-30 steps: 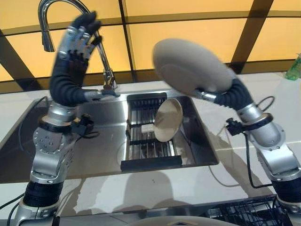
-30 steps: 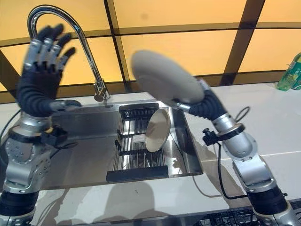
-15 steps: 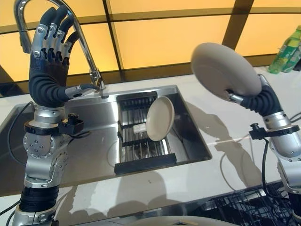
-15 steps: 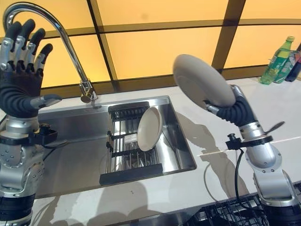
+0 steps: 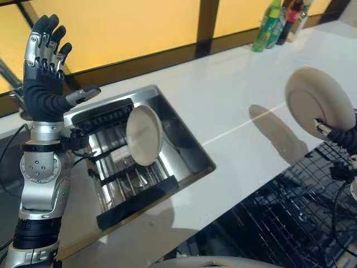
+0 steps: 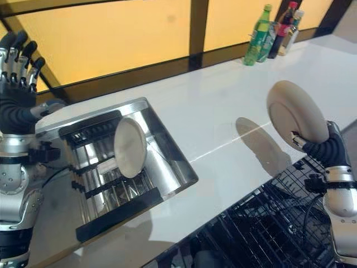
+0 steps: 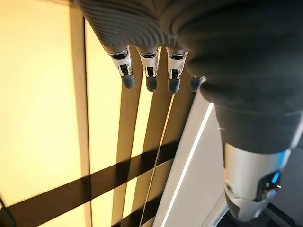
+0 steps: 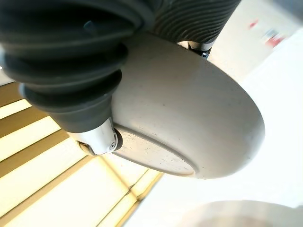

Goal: Pick up plates and place into dishwasher.

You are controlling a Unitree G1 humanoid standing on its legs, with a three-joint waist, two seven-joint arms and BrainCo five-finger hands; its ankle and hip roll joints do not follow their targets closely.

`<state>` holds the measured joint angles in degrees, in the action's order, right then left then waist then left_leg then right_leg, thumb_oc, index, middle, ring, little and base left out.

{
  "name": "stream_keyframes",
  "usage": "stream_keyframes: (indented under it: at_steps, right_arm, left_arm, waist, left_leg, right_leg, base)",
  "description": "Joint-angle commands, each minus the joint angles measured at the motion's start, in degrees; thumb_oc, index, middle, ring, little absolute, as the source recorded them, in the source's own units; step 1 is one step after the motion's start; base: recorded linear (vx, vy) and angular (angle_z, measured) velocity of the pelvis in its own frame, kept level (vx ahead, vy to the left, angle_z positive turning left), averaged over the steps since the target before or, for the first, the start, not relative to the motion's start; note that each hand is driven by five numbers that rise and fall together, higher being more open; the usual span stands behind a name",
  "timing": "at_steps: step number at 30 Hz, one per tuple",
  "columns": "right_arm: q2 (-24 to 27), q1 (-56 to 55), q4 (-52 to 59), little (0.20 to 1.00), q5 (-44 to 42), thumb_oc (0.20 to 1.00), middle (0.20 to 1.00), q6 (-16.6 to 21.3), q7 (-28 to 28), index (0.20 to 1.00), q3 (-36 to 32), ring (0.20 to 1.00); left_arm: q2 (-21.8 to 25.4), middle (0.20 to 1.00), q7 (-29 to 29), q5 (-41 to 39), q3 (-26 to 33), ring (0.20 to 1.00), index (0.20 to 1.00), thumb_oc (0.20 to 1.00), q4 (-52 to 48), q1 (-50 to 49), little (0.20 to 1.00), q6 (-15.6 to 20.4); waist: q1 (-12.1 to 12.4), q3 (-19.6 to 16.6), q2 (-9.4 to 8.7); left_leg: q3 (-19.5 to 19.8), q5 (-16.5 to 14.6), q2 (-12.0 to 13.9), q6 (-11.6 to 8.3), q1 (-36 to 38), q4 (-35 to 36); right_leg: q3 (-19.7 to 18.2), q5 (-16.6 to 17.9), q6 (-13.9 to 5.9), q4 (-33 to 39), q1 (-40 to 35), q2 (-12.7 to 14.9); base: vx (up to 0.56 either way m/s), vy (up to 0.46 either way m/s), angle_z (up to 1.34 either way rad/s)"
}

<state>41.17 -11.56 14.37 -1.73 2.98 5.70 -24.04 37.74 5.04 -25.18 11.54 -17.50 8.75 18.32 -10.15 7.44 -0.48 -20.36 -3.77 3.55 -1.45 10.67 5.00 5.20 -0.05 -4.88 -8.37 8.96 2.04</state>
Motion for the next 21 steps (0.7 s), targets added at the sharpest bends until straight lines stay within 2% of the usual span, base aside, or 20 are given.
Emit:
stream_keyframes:
  at_steps: [1,3,6,8,13,17,21]
  right_arm:
    - [0.7,2.0,2.3,0.200,-0.8,0.200,0.200,0.5,3.0,0.200,-3.3,0.200]
    - [0.3,3.6,1.5,0.200,0.6,0.200,0.200,-1.3,2.3,0.200,-1.8,0.200]
    - [-0.1,3.1,0.4,0.200,3.7,0.200,0.200,-4.4,1.7,0.200,-0.6,0.200]
    - [0.5,1.9,-0.4,0.200,6.6,0.200,0.200,-6.8,1.3,0.200,-1.1,0.200]
    - [2.1,-0.2,-3.1,0.200,7.8,0.200,0.200,-9.7,-1.7,0.200,-2.7,0.200]
    - [3.7,-1.2,-5.5,0.200,8.6,0.200,0.200,-11.7,-6.8,0.200,-2.5,0.200]
    - [6.2,-0.6,-7.7,0.200,10.2,0.200,0.200,-14.4,-14.0,0.200,-0.7,0.200]
  left_arm:
    - [4.9,1.000,-0.3,3.2,5.0,1.000,1.000,1.000,0.8,-1.0,1.000,3.8]
    - [5.5,1.000,1.5,4.0,5.7,1.000,1.000,1.000,1.5,-1.2,1.000,4.2]
    - [5.7,1.000,2.7,4.6,6.8,1.000,1.000,1.000,1.7,-1.9,1.000,4.1]
    - [5.8,1.000,2.4,4.5,8.0,1.000,1.000,1.000,1.6,-3.2,1.000,4.4]
    - [5.6,1.000,1.8,4.5,8.9,1.000,1.000,1.000,1.5,-5.4,1.000,4.2]
    - [4.8,1.000,1.5,3.9,10.0,1.000,1.000,1.000,0.6,-7.3,1.000,5.1]
    - [5.2,1.000,1.5,3.6,10.1,1.000,1.000,1.000,0.6,-7.8,1.000,5.7]
  waist:
    - [1.6,-3.0,-1.75]
    - [3.7,-3.3,-2.14]
    - [4.7,-3.7,-2.32]
    - [4.7,-4.0,-2.14]
    - [4.1,-4.3,-1.79]
    - [4.2,-4.2,-1.47]
    - [3.8,-5.0,-1.14]
  left_leg:
    - [3.5,0.7,-1.7,2.62,-6.4,-0.6]
    - [2.1,1.9,-0.9,1.21,-9.3,-1.9]
    - [2.0,2.6,0.7,-0.25,-11.3,-3.1]
    - [1.8,2.8,1.5,-0.96,-11.0,-3.0]
    - [2.1,2.6,3.1,-2.34,-11.2,-4.6]
    - [2.6,2.9,4.3,-3.39,-11.9,-6.0]
    - [2.4,3.4,4.6,-3.96,-10.5,-4.1]
  right_leg:
    - [-0.6,-3.0,-4.98,-9.0,-5.9,3.8]
    - [1.6,-5.9,-3.33,-2.1,-10.8,3.9]
    - [1.2,-7.4,-2.01,3.5,-14.5,2.9]
    - [1.5,-7.0,-1.37,5.4,-15.2,2.6]
    - [2.2,-5.5,-0.22,7.9,-14.8,2.2]
    - [2.5,-4.3,0.55,9.1,-14.0,1.9]
    - [2.6,-3.9,0.35,10.1,-13.5,1.7]
  base:
    - [-0.11,-0.272,-0.27]
    - [-0.09,-0.301,-0.38]
    - [-0.02,-0.295,-0.60]
    - [-0.02,-0.207,-0.22]
    - [-0.04,-0.159,-0.11]
    - [-0.08,-0.099,-0.07]
    - [-0.05,-0.039,-0.07]
